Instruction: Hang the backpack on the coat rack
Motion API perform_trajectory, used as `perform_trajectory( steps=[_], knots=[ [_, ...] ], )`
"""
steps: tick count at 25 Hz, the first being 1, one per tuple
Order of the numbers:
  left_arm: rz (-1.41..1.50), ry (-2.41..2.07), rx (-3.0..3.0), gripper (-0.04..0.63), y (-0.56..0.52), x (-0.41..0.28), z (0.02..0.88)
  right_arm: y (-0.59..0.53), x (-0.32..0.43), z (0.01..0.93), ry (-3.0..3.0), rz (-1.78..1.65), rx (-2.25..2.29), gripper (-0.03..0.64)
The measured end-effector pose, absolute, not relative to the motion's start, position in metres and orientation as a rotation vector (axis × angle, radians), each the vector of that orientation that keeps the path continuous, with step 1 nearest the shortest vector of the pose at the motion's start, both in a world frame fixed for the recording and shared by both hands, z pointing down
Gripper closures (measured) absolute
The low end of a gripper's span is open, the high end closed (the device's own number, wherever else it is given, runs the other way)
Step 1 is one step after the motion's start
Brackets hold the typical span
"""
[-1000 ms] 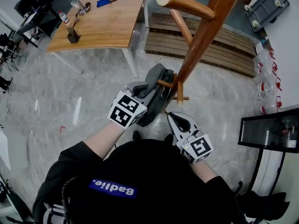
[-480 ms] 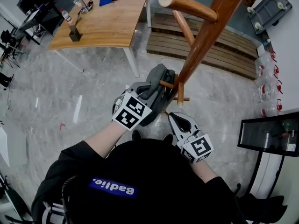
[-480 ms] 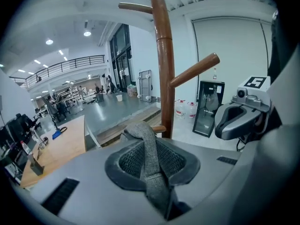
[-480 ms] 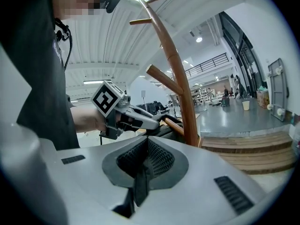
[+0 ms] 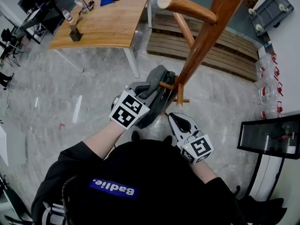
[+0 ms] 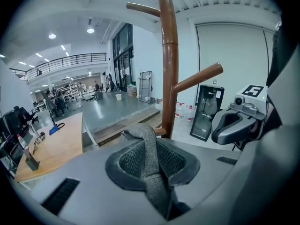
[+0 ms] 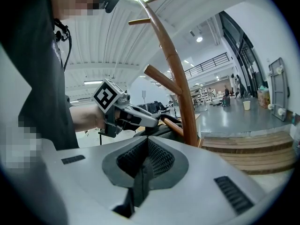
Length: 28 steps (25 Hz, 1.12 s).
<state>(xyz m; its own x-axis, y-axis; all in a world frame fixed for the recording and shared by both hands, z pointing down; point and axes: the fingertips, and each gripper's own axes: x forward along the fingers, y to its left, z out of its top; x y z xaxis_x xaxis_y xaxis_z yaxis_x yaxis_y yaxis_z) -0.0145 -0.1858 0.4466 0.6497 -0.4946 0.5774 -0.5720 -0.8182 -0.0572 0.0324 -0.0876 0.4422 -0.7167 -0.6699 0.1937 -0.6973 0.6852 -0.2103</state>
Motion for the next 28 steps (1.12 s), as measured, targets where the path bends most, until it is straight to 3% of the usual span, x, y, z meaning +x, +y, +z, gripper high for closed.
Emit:
perform_trajectory(
  steps=[14,28],
  knots=[
    [1.203,-0.895,2.814,0.52,-0.188,-0.01,0.463,-0.089,0.03,0.449,-2.777,0.433,1.148,0.609],
    [1.164,-0.874,2.795,0.52,-0.187,-0.01,0.461,-0.141,0.081,0.444,-2.71,0.377,1.346,0.609]
  ],
)
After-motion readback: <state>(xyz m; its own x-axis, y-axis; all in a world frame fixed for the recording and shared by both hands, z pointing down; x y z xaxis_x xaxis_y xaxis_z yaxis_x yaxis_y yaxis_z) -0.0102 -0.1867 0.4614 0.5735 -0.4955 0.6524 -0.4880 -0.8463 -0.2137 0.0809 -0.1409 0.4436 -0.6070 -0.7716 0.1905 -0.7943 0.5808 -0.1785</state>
